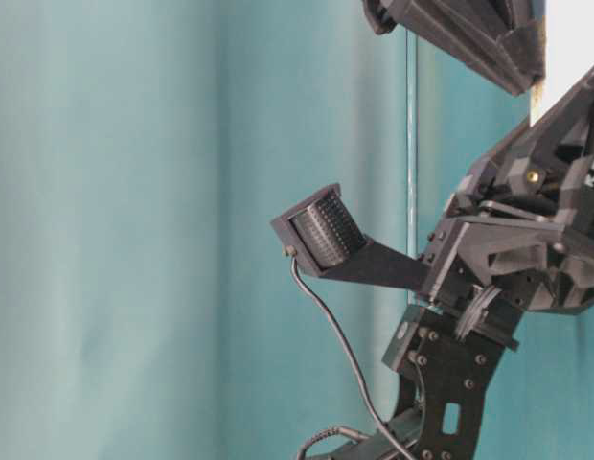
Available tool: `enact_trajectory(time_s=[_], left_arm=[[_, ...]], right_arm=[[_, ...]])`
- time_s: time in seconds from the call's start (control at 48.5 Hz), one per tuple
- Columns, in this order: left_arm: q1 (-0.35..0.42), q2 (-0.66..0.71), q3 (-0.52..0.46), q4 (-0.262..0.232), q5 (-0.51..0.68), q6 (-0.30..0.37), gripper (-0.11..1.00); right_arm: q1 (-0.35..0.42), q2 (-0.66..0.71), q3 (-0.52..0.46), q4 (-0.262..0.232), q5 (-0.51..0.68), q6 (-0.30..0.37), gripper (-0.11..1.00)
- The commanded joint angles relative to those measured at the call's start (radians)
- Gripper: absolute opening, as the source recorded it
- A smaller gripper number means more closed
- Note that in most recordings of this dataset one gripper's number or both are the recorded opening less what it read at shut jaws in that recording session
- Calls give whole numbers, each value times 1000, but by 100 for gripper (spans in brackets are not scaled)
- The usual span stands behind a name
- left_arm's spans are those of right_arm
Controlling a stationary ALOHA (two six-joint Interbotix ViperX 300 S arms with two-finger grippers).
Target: Move the wooden board into place and insert the rod into its hole.
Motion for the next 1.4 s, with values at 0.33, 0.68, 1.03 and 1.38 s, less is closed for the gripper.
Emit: enact_trajectory(time_s=[0.33, 0.68, 1.03, 1.38], left_arm=[[-26, -14, -2, 3, 5, 0, 21], [-26, -15, -2, 3, 5, 0, 21], [-25, -14, -2, 3, 12, 0, 21], [-25, -14, -2, 3, 18, 2, 21]], right_arm=[[5, -77, 0, -5, 133, 133, 10], [11, -83, -23, -6, 167, 138, 10], [15, -91, -46, -14, 219, 137, 71], [15, -224, -54, -15, 219, 133, 71]])
